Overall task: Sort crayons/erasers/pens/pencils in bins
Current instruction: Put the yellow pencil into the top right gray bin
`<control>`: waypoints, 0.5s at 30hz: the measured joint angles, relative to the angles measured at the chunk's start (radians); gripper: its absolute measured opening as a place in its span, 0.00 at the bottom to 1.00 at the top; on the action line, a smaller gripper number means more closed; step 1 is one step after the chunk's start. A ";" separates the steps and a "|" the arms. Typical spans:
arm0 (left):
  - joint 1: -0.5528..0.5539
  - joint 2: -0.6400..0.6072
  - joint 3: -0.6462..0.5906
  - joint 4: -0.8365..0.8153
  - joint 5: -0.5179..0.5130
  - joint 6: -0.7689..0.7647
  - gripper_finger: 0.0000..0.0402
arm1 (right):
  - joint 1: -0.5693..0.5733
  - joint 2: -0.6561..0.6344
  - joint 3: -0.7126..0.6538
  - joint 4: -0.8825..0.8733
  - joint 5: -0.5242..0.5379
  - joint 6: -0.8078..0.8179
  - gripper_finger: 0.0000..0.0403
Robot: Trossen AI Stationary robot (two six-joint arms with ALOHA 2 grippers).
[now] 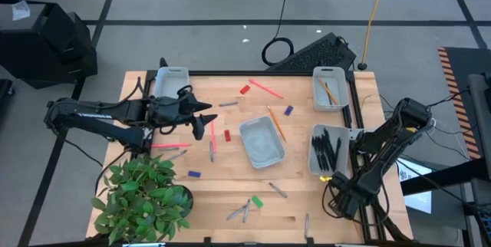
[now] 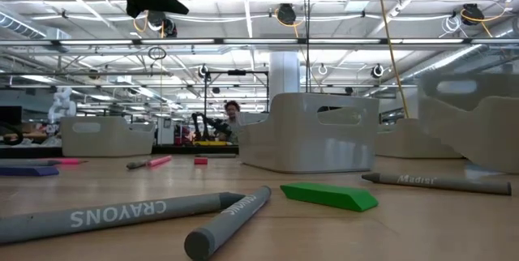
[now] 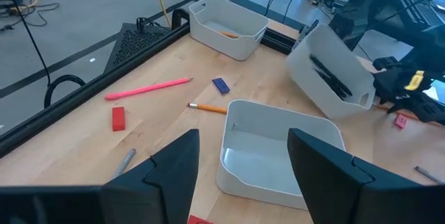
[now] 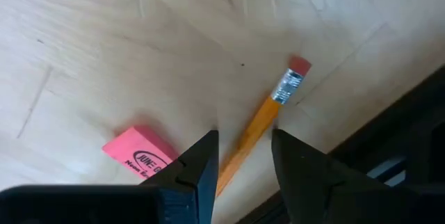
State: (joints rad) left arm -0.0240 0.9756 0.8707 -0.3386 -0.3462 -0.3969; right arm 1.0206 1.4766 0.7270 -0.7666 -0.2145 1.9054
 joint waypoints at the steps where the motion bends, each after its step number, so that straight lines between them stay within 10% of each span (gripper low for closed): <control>1: 0.000 0.000 0.000 0.000 0.000 0.000 0.56 | 0.000 -0.002 0.001 0.000 0.000 0.000 0.32; 15: 0.000 0.000 0.000 0.000 0.000 0.000 0.56 | 0.001 -0.054 0.051 -0.132 0.070 -0.007 0.32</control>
State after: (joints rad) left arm -0.0240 0.9760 0.8707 -0.3389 -0.3460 -0.3968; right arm 1.0214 1.4230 0.7780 -0.8986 -0.1443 1.8984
